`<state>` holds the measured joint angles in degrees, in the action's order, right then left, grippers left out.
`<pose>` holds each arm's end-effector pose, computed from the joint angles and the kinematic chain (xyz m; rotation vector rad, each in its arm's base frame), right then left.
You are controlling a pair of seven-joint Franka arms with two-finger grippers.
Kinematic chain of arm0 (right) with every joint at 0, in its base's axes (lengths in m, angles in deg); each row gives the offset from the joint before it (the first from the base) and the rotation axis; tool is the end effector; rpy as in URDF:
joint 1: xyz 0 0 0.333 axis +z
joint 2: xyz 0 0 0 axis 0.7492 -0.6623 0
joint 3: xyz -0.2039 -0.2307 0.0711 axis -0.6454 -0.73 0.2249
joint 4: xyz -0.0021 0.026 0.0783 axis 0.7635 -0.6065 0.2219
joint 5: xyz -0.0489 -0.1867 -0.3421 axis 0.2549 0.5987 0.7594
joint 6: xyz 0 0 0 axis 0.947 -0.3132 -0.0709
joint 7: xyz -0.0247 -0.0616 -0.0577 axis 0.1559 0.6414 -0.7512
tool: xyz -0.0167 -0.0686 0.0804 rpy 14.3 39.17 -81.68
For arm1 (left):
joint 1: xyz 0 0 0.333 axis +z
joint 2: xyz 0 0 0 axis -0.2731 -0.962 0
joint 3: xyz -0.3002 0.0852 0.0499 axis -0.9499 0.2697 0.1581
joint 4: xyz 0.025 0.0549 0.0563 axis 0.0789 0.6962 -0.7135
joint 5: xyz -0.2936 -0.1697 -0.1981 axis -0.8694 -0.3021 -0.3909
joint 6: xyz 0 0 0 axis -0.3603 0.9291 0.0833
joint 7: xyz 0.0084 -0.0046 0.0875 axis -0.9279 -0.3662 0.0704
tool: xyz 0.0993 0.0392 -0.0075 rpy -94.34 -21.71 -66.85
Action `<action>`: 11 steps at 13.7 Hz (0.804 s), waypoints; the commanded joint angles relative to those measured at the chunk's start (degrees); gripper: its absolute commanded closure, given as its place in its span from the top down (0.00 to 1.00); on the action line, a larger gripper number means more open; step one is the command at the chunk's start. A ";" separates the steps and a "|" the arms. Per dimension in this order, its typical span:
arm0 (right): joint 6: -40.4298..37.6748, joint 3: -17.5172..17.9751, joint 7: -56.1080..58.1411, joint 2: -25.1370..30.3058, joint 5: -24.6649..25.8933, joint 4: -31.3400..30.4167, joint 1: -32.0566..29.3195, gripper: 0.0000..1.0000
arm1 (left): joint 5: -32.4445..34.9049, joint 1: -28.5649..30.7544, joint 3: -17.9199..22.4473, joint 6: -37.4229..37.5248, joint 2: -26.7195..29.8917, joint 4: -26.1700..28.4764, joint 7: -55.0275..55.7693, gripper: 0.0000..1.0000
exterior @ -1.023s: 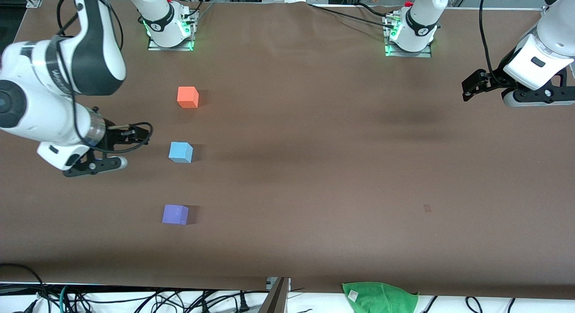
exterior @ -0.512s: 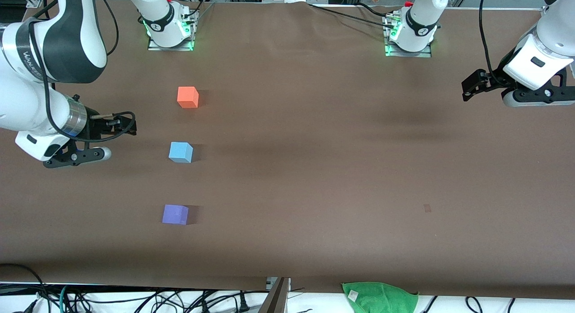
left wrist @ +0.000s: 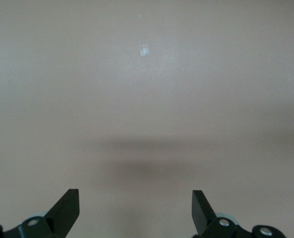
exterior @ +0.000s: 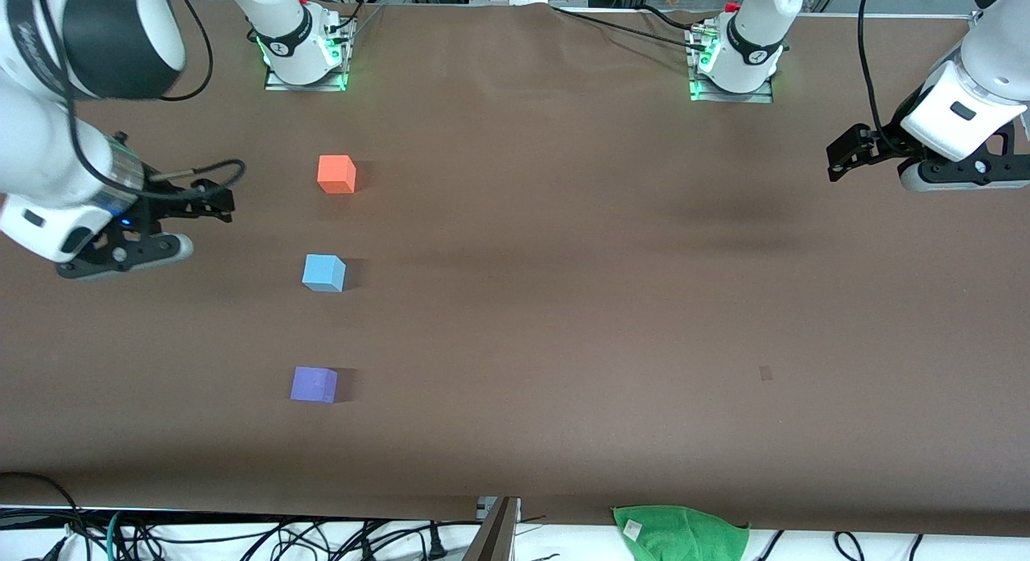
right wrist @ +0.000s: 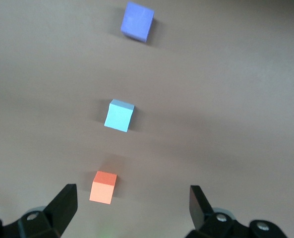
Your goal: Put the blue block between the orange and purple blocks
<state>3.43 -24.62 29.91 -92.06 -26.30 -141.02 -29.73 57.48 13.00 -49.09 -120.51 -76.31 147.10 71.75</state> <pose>0.6145 0.0961 0.5749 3.0619 0.3877 -0.1697 0.5285 -0.0507 0.5893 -3.1063 -0.0687 0.0536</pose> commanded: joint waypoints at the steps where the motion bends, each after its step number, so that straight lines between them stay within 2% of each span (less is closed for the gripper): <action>1: 4.37 2.76 0.85 5.03 0.54 -2.90 -4.98 1.00 | -1.28 0.39 -0.17 1.34 -0.73 -1.80 -0.93 1.00; 4: 0.46 4.60 0.25 9.17 0.28 -6.08 -7.88 1.00 | -1.28 0.39 -0.26 1.34 -0.73 -1.80 -0.93 1.00; 11: 1.05 5.22 0.34 8.39 0.63 -6.61 -7.80 1.00 | -1.28 0.39 -0.26 1.60 -0.73 -1.80 -1.01 1.00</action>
<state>4.30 -20.44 30.52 -84.02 -26.29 -146.94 -37.05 57.48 13.00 -49.16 -120.34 -76.31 147.09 71.75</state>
